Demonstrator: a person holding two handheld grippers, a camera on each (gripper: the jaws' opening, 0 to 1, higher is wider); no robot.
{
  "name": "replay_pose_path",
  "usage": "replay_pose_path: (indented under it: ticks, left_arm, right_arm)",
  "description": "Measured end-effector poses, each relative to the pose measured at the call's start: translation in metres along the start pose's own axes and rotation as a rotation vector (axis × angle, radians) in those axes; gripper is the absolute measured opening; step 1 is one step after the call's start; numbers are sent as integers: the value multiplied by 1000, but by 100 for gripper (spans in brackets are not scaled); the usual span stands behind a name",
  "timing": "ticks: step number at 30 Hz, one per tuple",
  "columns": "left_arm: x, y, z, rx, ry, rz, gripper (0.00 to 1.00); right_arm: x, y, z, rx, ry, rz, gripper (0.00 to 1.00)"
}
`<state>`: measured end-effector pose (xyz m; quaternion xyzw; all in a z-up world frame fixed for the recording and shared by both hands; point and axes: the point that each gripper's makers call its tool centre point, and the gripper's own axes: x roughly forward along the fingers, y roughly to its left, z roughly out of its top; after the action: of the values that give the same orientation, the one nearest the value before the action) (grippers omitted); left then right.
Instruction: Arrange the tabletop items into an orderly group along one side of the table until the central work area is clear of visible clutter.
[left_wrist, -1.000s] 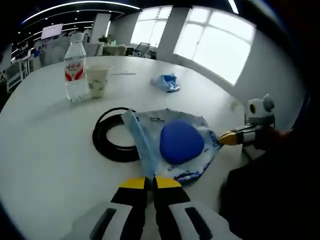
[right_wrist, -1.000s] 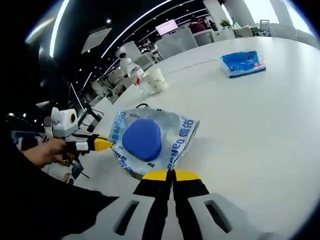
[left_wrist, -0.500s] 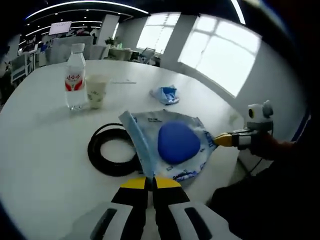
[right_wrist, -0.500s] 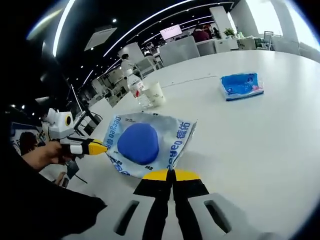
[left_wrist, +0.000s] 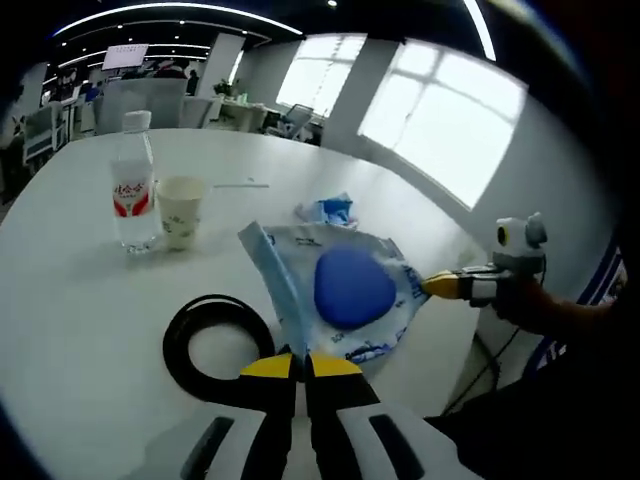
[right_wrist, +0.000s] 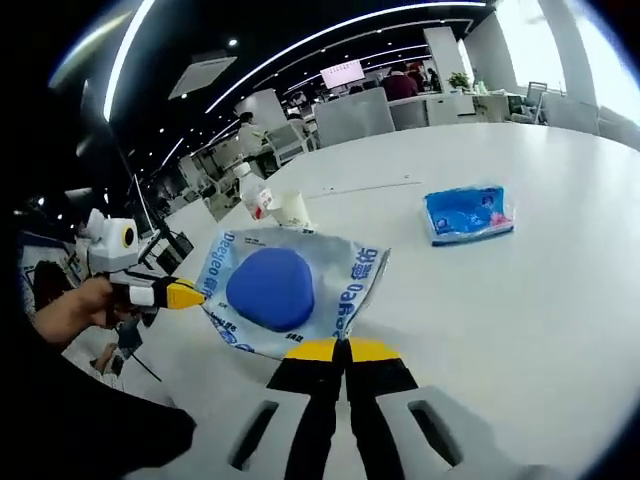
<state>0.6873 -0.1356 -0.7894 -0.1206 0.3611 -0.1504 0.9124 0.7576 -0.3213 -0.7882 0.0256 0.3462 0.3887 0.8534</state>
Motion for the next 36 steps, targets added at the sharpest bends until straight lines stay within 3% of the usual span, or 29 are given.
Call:
replay_pose_path:
  ticks: [13, 22, 33, 36]
  left_arm:
    - [23, -1, 31, -21, 10, 2, 1]
    - [46, 14, 52, -21, 17, 8, 1]
    - [70, 37, 68, -33, 47, 31, 1]
    - [82, 43, 74, -43, 48, 38, 1]
  right_arm:
    - [17, -32, 28, -38, 25, -17, 0]
    - [38, -48, 51, -54, 36, -27, 0]
    - [56, -51, 65, -79, 69, -41, 0]
    - [68, -61, 72, -83, 83, -59, 0]
